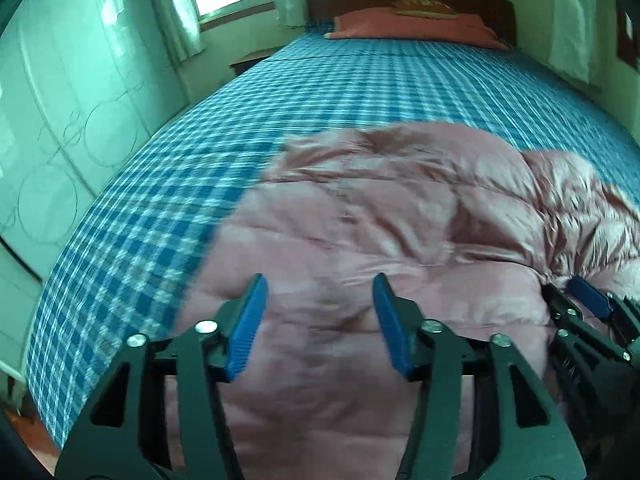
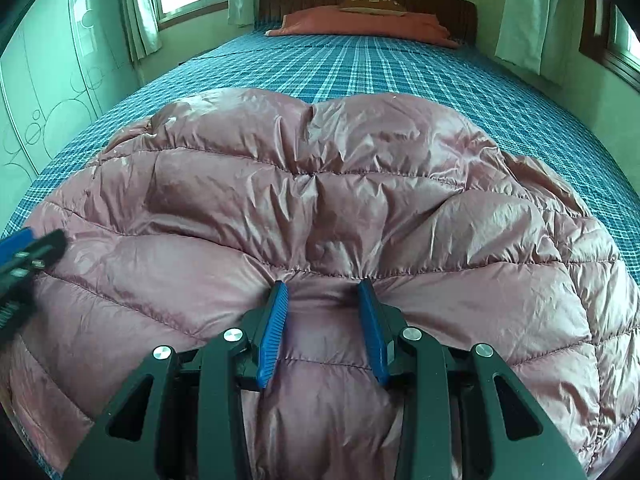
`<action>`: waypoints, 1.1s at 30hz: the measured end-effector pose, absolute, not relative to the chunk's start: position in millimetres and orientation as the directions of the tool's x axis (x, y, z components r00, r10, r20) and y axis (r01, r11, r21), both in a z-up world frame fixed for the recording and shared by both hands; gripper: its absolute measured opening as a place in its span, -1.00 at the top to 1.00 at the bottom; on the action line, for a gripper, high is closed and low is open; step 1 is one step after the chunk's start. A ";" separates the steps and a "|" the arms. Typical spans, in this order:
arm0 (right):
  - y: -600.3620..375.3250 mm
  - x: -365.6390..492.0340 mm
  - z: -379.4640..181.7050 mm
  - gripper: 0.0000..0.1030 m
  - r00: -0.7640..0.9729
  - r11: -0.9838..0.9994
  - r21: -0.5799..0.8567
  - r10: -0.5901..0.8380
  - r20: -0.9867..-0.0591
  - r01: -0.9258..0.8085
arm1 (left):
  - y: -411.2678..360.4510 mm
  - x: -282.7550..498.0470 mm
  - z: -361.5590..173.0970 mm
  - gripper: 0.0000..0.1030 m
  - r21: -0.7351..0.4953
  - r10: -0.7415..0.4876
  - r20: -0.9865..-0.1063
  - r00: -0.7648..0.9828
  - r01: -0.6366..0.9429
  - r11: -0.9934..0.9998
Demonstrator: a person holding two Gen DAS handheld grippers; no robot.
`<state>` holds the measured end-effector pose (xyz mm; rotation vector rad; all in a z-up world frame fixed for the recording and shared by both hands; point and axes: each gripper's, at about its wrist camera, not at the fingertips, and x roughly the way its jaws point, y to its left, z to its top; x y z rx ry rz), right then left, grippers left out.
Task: Fold large clothes
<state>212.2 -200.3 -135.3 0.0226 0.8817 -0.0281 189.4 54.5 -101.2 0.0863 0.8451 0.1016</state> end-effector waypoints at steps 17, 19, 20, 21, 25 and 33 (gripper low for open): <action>-196.7 206.4 -135.2 0.27 0.648 0.999 -0.006 -0.028 -0.761 0.035 | 165.5 223.7 -147.9 -0.37 -0.488 -0.416 -0.776 0.475 -0.033 0.872; -195.6 205.7 -135.1 0.27 0.650 0.999 -0.008 -0.030 -0.759 0.036 | 159.7 226.3 -147.4 -0.37 -0.503 -0.444 -0.764 0.468 0.000 0.864; -195.2 205.5 -135.0 0.27 0.651 0.999 -0.009 -0.031 -0.759 0.037 | 157.3 227.6 -147.8 -0.36 -0.515 -0.463 -0.756 0.462 0.017 0.857; -194.6 205.4 -134.8 0.27 0.651 0.999 -0.009 -0.031 -0.758 0.037 | 154.5 229.1 -147.8 -0.33 -0.520 -0.476 -0.752 0.455 0.033 0.854; -192.3 205.1 -134.8 0.27 0.652 0.999 -0.016 -0.037 -0.757 0.039 | 145.8 232.1 -146.5 -0.24 -0.503 -0.484 -0.757 0.439 0.083 0.860; -186.9 205.0 -134.8 0.27 0.654 0.999 -0.031 -0.052 -0.755 0.043 | 145.8 235.6 -147.9 0.26 -0.526 -0.500 -0.737 0.454 0.078 0.847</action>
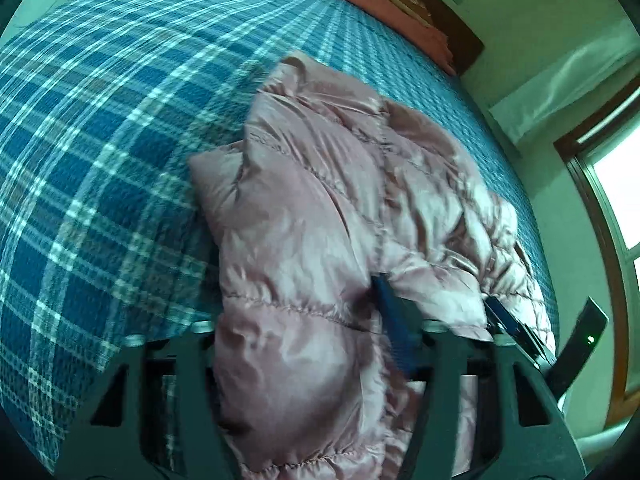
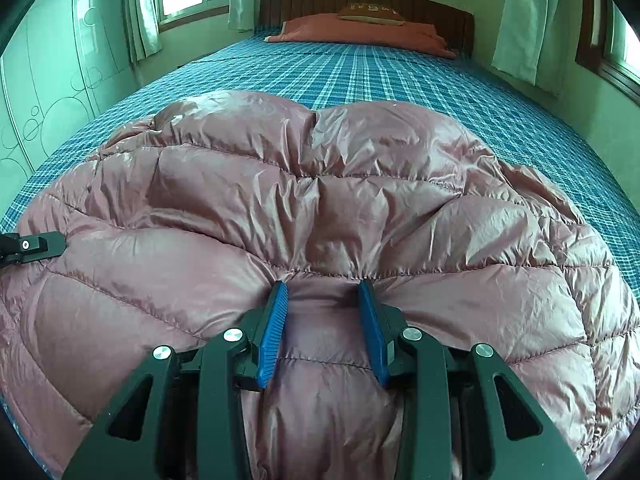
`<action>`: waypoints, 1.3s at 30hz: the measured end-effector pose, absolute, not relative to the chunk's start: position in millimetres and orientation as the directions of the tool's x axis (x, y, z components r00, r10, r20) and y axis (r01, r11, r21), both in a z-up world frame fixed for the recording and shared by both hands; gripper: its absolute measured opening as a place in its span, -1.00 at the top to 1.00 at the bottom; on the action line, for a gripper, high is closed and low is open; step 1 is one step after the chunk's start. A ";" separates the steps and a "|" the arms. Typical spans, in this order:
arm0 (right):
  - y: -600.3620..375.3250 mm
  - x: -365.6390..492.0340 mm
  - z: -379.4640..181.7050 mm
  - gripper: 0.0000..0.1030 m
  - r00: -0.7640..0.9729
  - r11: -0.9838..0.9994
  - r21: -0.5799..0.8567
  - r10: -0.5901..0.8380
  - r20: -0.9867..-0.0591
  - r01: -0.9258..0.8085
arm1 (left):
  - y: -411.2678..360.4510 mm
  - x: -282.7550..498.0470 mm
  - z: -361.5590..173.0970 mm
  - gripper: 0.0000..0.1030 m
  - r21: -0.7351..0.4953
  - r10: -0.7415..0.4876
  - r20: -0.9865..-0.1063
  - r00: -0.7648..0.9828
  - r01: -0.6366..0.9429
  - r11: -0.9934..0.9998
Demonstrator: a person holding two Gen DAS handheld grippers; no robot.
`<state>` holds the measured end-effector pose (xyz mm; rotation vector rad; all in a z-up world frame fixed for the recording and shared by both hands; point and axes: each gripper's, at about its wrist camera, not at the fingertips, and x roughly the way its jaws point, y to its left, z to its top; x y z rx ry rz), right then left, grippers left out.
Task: Fold large clothes
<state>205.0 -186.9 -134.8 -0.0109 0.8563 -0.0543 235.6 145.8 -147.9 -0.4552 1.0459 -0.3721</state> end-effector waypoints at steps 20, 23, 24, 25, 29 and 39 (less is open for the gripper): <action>-185.8 209.0 -132.4 0.27 0.649 0.998 -0.045 -0.068 -0.757 0.052 | 77.6 202.3 -62.2 0.66 -0.272 -0.321 -0.739 0.593 0.175 0.946; -192.2 206.7 -124.1 0.27 0.646 0.998 -0.030 -0.058 -0.761 0.054 | 77.4 199.8 -57.6 0.66 -0.272 -0.320 -0.737 0.595 0.172 0.947; -195.1 205.1 -120.9 0.27 0.648 0.998 -0.030 -0.060 -0.759 0.058 | 78.0 198.3 -56.4 0.66 -0.270 -0.320 -0.736 0.597 0.175 0.947; -200.6 200.8 -115.7 0.27 0.655 0.998 -0.023 -0.060 -0.754 0.066 | 78.0 197.5 -54.5 0.66 -0.267 -0.319 -0.734 0.599 0.177 0.947; -232.5 181.6 -98.9 0.27 0.674 0.995 -0.005 -0.070 -0.736 0.099 | 75.0 195.7 -48.1 0.66 -0.261 -0.316 -0.734 0.601 0.180 0.948; -345.3 116.3 -90.9 0.27 0.642 0.957 -0.026 -0.213 -0.737 0.287 | 42.0 189.0 -29.1 0.66 -0.192 -0.288 -0.733 0.617 0.219 0.957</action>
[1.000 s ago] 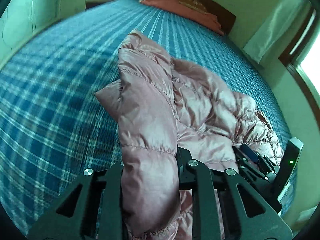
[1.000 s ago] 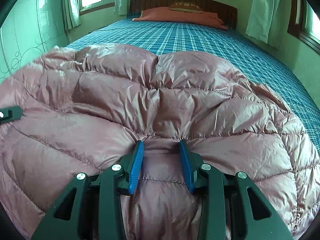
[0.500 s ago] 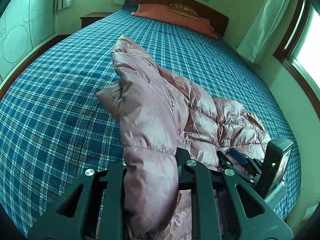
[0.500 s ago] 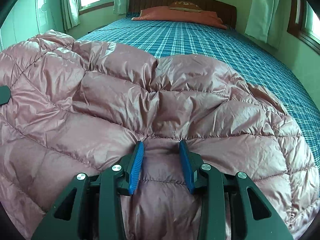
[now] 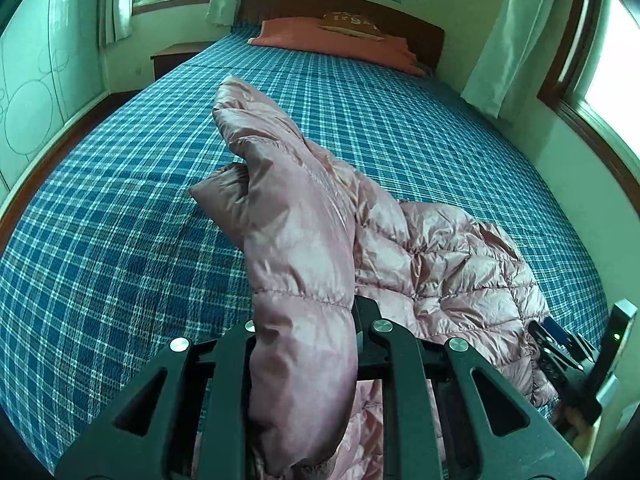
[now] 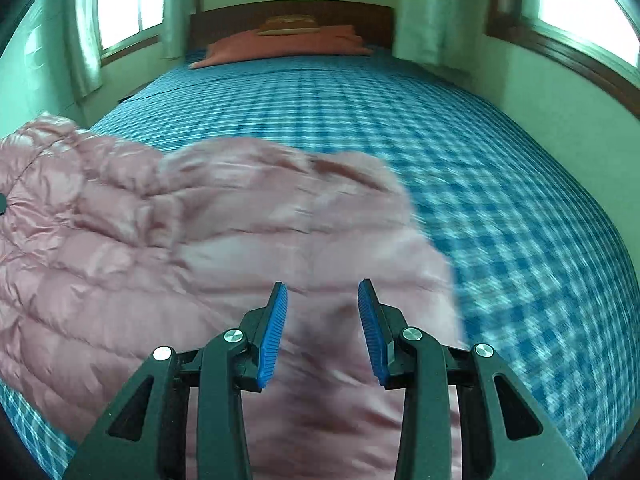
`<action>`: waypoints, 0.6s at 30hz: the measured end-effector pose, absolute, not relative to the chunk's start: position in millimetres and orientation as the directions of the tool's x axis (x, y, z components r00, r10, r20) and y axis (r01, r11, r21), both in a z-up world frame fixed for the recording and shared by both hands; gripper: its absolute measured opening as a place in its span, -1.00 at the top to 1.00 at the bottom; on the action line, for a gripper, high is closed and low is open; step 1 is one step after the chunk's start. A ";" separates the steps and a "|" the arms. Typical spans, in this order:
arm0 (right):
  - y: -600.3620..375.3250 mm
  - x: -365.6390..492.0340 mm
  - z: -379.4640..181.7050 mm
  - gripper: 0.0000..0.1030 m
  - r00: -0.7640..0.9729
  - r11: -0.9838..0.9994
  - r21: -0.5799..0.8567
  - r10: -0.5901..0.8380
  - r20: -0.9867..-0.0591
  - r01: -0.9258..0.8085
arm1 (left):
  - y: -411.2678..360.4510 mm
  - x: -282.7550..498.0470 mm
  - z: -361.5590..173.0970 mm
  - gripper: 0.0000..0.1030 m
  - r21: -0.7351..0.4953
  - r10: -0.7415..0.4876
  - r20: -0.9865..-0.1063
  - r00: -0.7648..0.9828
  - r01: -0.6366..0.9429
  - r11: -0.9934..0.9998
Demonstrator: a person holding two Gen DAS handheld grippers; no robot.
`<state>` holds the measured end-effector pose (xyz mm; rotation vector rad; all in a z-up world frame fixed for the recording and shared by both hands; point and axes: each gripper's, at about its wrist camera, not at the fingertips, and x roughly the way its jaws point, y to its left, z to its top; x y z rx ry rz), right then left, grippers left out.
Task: Fold large clothes
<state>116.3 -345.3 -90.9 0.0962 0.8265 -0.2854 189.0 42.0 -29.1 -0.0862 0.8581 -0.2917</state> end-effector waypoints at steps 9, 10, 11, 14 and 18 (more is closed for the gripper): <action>-373.4 96.0 -125.3 0.27 0.607 0.959 -0.012 -0.189 -0.772 0.283 | -4.1 182.8 -23.0 0.66 -0.128 -0.273 -0.740 0.614 0.270 0.954; -373.5 96.1 -130.0 0.27 0.606 0.960 -0.013 -0.187 -0.773 0.280 | -10.7 181.4 -23.0 0.66 -0.120 -0.273 -0.742 0.613 0.279 0.953; -370.4 96.3 -132.7 0.27 0.605 0.960 -0.019 -0.190 -0.773 0.278 | -17.3 180.2 -23.3 0.66 -0.113 -0.274 -0.743 0.610 0.289 0.951; -359.3 93.2 -135.8 0.27 0.608 0.961 -0.038 -0.204 -0.768 0.273 | -40.3 176.3 -27.4 0.66 -0.082 -0.273 -0.751 0.601 0.326 0.942; -360.7 89.9 -139.5 0.27 0.614 0.961 -0.020 -0.191 -0.766 0.275 | -67.6 170.6 -35.4 0.66 -0.046 -0.267 -0.764 0.588 0.363 0.931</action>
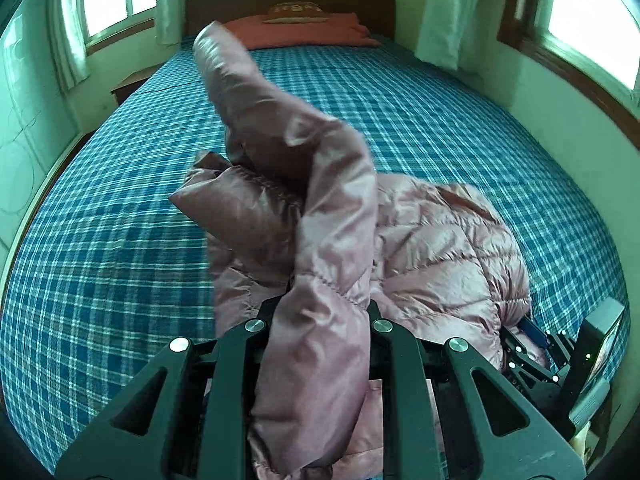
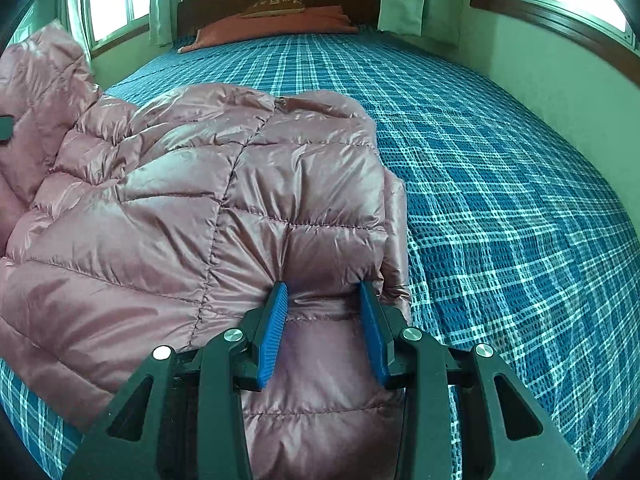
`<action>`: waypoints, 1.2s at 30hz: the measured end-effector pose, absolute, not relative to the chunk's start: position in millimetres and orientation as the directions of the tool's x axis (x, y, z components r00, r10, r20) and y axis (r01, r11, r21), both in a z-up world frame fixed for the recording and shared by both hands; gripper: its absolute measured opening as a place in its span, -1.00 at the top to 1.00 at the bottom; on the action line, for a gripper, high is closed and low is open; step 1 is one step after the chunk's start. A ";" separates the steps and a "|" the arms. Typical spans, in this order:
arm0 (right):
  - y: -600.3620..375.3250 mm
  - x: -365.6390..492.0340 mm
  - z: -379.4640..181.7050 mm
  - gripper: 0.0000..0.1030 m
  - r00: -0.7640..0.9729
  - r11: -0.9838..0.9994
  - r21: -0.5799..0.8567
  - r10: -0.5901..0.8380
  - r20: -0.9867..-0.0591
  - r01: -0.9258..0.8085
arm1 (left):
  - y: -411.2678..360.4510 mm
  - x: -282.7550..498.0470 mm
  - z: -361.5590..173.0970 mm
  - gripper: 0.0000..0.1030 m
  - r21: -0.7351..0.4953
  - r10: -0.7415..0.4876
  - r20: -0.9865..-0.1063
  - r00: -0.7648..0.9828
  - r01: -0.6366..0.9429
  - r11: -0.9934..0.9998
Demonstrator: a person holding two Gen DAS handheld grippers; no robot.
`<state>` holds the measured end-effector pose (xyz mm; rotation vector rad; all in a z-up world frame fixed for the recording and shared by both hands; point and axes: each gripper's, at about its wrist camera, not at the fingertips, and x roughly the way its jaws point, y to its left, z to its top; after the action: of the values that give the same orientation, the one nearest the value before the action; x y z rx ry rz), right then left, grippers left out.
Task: Fold large clothes
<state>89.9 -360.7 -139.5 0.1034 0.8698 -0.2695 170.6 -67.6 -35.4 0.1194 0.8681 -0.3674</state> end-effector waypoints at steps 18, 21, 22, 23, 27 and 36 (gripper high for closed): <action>-362.7 86.7 -141.5 0.27 0.631 0.961 0.003 -0.180 -0.755 0.277 | -150.9 151.7 -79.6 0.66 0.062 -0.229 -0.815 0.532 0.473 0.879; -362.3 85.9 -141.6 0.27 0.633 0.961 0.005 -0.179 -0.753 0.277 | -159.2 150.5 -87.3 0.66 0.065 -0.228 -0.822 0.522 0.483 0.873; -362.2 85.9 -141.6 0.27 0.633 0.961 0.005 -0.178 -0.753 0.277 | -162.0 149.9 -89.8 0.66 0.064 -0.229 -0.824 0.519 0.486 0.871; -361.8 85.3 -141.6 0.27 0.634 0.961 0.006 -0.178 -0.753 0.277 | -165.3 149.2 -92.3 0.66 0.064 -0.230 -0.825 0.516 0.491 0.869; -362.1 85.0 -141.3 0.27 0.634 0.961 0.007 -0.177 -0.753 0.277 | -178.3 147.2 -102.5 0.66 0.070 -0.234 -0.829 0.508 0.509 0.858; -362.8 86.5 -142.0 0.27 0.633 0.961 0.005 -0.178 -0.754 0.276 | -188.5 149.6 -124.8 0.66 0.030 -0.285 -0.823 0.492 0.538 0.843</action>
<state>86.5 -362.8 -142.0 0.1238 0.8473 -0.2607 149.6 -188.5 -124.8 0.3010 0.9314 -0.5079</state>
